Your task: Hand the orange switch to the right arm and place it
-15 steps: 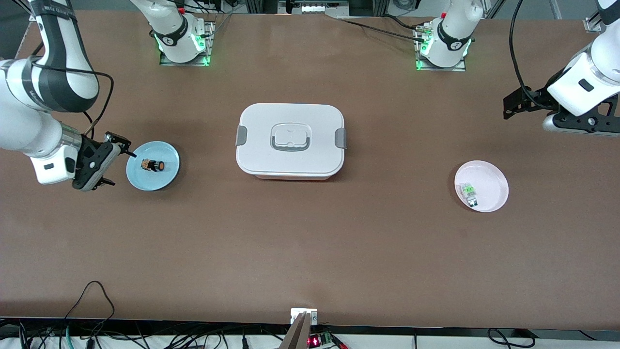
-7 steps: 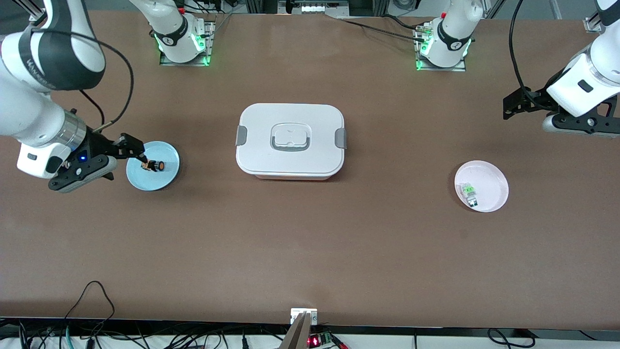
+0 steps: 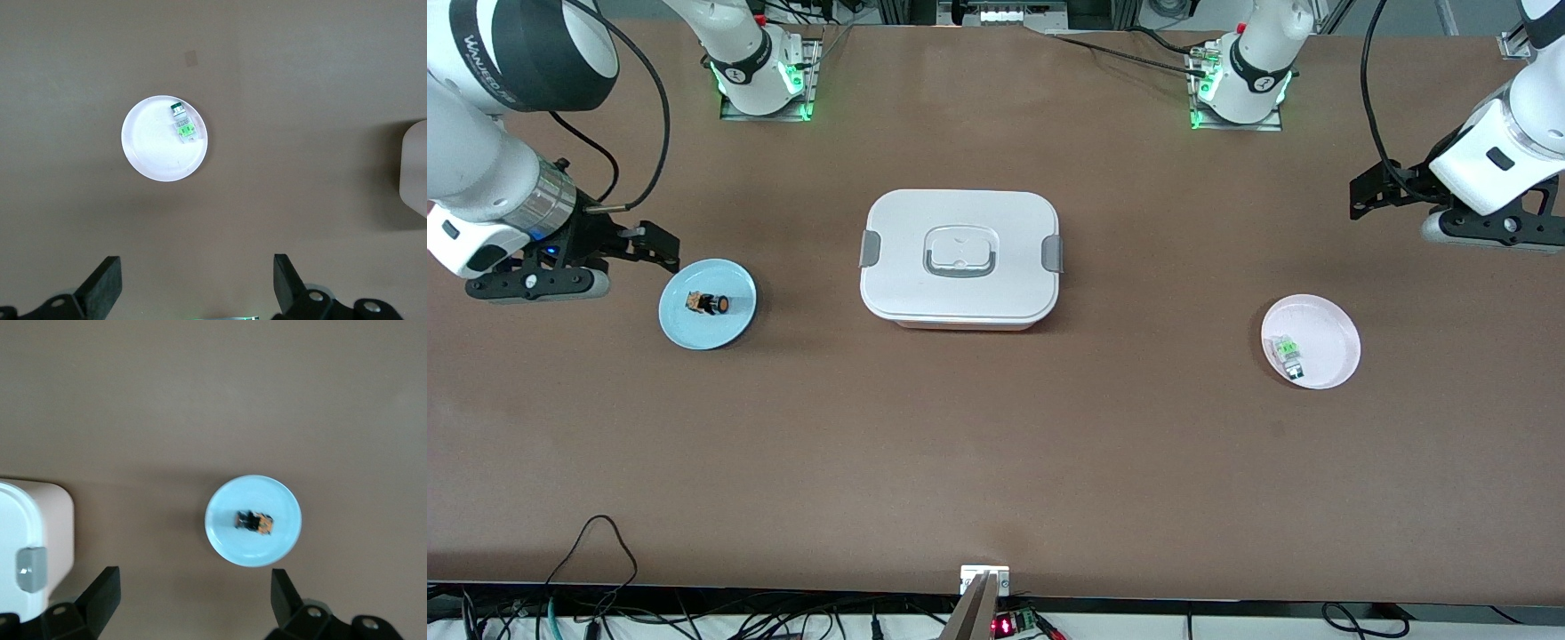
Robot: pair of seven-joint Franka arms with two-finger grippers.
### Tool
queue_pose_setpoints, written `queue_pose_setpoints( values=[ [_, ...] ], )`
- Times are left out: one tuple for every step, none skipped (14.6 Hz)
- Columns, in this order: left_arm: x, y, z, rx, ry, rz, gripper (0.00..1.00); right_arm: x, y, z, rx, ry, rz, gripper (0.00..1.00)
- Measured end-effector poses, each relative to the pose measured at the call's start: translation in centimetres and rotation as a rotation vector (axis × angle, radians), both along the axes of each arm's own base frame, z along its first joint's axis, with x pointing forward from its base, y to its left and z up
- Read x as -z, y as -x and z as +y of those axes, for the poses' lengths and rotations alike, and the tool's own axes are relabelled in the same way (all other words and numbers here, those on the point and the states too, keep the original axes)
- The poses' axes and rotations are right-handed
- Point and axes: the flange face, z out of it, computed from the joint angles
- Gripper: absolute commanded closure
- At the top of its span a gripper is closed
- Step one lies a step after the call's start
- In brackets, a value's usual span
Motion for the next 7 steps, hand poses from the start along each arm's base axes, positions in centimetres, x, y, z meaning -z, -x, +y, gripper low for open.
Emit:
queue_pose_setpoints(
  values=[
    [0.0,0.0,0.0,0.000,0.000,0.000,0.00,0.0,0.1,-0.5,0.004,0.018,0.007,0.00],
    [0.0,0.0,0.0,0.000,0.000,0.000,0.00,-0.1,0.1,-1.0,0.009,0.034,0.007,0.00],
    [0.0,0.0,0.0,0.001,0.000,0.000,0.00,-0.2,0.0,-1.8,0.020,0.043,0.006,0.00],
    [0.0,0.0,0.0,0.001,0.000,0.000,0.00,-0.4,-0.1,-2.5,0.034,0.046,0.005,0.00],
    [0.0,0.0,0.0,0.001,0.000,0.000,0.00,-0.9,-0.2,-3.3,0.050,0.049,0.004,0.00],
    [0.0,0.0,0.0,0.001,0.000,0.000,0.00,-1.3,-0.2,-4.2,0.069,0.052,0.003,0.00],
    [0.0,0.0,-0.1,0.001,0.000,0.000,0.00,-1.6,-0.2,-5.0,0.088,0.054,0.005,0.00]
  ],
)
